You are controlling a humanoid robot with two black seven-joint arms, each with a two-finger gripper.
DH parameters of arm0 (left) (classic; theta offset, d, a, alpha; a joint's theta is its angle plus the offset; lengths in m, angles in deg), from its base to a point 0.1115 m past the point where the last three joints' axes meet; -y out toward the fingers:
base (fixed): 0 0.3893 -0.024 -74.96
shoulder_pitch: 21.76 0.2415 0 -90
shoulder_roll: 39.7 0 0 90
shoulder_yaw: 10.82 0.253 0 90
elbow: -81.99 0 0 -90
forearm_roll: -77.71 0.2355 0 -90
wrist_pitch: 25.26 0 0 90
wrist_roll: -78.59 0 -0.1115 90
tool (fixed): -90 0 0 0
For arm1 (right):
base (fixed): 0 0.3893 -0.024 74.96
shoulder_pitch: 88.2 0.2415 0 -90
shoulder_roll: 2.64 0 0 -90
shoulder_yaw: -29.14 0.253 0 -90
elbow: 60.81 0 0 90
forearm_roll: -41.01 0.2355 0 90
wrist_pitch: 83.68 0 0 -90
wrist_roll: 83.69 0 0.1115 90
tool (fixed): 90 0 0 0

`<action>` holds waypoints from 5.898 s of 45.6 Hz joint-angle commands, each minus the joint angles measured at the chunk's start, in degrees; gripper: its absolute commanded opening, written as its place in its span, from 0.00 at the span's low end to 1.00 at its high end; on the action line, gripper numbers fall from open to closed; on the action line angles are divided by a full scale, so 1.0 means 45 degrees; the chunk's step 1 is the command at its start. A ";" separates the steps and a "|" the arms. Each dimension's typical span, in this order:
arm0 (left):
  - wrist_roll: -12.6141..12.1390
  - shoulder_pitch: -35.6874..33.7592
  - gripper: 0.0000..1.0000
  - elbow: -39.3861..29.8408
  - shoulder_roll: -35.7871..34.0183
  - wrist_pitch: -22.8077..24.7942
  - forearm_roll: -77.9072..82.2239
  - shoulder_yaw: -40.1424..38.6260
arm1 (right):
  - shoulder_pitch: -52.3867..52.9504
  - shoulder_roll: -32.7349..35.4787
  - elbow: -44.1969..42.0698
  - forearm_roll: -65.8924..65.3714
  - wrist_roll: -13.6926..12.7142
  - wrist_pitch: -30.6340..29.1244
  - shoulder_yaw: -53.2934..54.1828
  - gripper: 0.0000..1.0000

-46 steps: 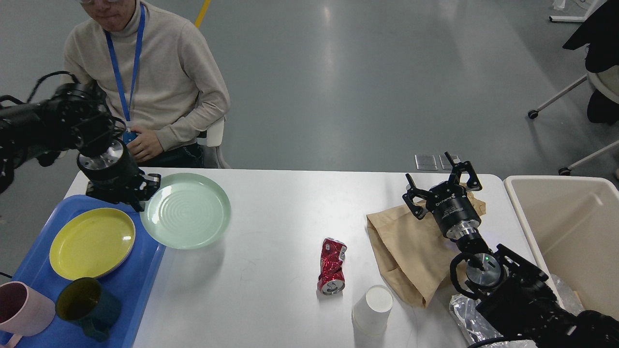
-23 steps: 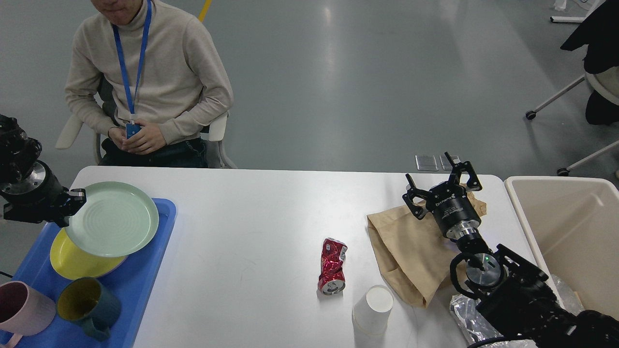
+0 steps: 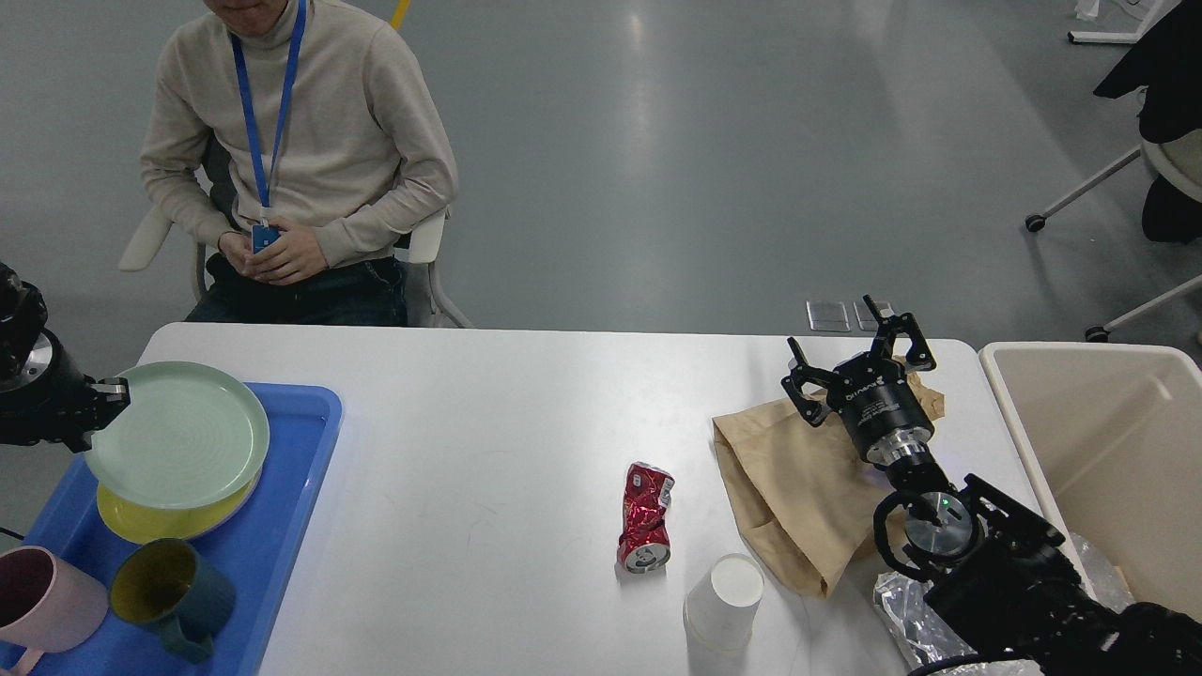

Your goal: Tidy desktop

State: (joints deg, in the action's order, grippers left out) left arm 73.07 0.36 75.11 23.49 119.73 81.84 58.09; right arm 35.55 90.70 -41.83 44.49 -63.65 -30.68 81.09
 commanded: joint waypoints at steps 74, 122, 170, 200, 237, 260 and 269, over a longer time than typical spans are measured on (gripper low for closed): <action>0.0328 0.0845 0.94 0.0416 0.0061 -0.5130 -0.0059 -0.3904 | 0.0002 0.0000 0.0001 0.0008 0.0018 0.0000 0.0000 1.00; 0.0876 0.3658 0.96 0.0396 0.1019 -0.5873 -0.1660 -2.7852 | 0.0002 0.0000 0.0001 0.0008 -0.0001 0.0000 0.0000 1.00; 0.6032 0.4067 0.96 0.0318 0.2815 -0.5385 -0.1641 -2.7774 | 0.0002 0.0000 0.0001 0.0008 -0.0001 0.0000 0.0000 1.00; 0.8746 0.5122 0.96 0.0279 0.4163 -0.4388 -0.1504 -2.7188 | -0.0018 0.0000 0.0001 -0.0012 -0.0001 0.0000 0.0000 1.00; 1.0075 0.5591 0.96 0.0279 0.4436 -0.4095 -0.1602 -2.7110 | -0.0017 0.0000 0.0001 -0.0012 -0.0001 0.0000 0.0000 1.00; 1.0075 0.5591 0.96 0.0279 0.4436 -0.4095 -0.1602 -2.7110 | -0.0018 0.0000 0.0001 0.0008 -0.0001 0.0000 0.0019 1.00; 1.0075 0.5591 0.96 0.0279 0.4436 -0.4095 -0.1602 -2.7110 | -0.0018 0.0000 0.0001 0.0008 -0.0001 0.0000 0.0000 1.00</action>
State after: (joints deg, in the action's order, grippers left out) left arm 118.40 25.53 76.36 43.45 101.30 74.63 -63.91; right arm 35.48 90.70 -41.83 44.52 -63.65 -30.68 81.09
